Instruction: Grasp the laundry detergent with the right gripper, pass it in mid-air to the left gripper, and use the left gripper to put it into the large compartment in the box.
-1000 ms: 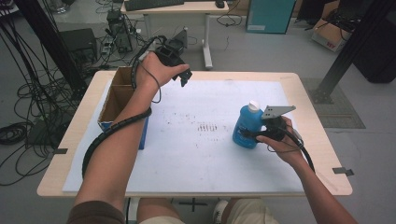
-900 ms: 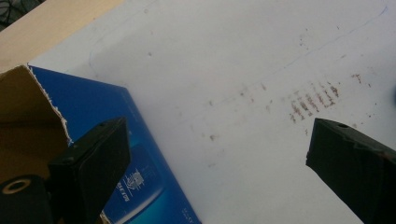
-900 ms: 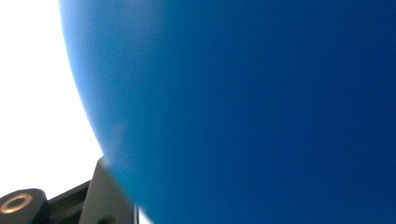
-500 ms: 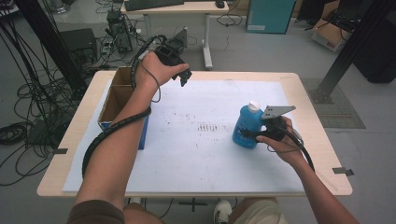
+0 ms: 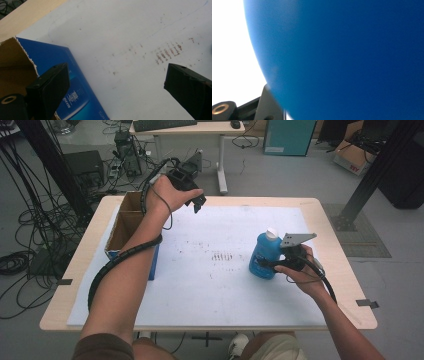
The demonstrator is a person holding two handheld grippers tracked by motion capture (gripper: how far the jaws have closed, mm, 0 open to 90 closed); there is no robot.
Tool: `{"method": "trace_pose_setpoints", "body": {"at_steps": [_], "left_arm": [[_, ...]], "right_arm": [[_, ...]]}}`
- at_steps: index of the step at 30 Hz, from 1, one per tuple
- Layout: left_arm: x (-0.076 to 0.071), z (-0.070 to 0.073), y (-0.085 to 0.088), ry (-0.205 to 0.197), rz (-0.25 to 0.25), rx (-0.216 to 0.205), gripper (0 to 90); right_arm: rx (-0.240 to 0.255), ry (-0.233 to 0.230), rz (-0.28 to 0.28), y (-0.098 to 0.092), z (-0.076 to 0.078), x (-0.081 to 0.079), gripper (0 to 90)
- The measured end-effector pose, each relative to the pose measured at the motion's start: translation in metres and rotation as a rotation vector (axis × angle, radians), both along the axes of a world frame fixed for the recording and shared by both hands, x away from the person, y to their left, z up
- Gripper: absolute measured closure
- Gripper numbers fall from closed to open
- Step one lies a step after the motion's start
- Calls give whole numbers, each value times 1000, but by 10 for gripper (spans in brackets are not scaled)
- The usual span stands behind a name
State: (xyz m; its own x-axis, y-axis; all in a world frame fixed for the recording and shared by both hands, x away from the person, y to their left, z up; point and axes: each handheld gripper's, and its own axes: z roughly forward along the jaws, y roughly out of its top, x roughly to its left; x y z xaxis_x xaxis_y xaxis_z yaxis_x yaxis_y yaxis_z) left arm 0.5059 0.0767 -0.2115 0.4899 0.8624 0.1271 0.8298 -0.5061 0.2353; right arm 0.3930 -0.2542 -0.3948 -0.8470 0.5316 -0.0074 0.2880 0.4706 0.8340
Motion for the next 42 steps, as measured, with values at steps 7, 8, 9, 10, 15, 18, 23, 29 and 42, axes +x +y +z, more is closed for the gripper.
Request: {"method": "trace_pose_setpoints", "body": {"at_steps": [7, 8, 9, 10, 15, 18, 23, 29, 42], "left_arm": [[1, 0, -1, 4, -11, 2, 66], [1, 0, -1, 5, -12, 4, 66], [2, 0, -1, 5, -14, 5, 66], [2, 0, -1, 5, -14, 4, 66], [0, 1, 0, 1, -17, 1, 66], [-1, 2, 1, 1, -18, 1, 67], [-3, 4, 2, 0, -26, -1, 67], [-5, 8, 1, -4, -43, 10, 68], [-11, 15, 9, -1, -125, 6, 66]], "right_arm": [[-1, 1, -2, 0, 0, 0, 441], [0, 0, -2, 0, 0, 0, 441], [-2, 1, 0, 0, 0, 0, 441], [0, 0, -1, 0, 0, 0, 441], [-1, 3, 0, 0, 0, 0, 441], [1, 7, -2, 0, 0, 0, 441], [1, 8, -4, 0, 1, 0, 441], [-3, 25, -14, 1, 2, 1, 441], [-8, 68, -21, 3, 6, 8, 443]]}}
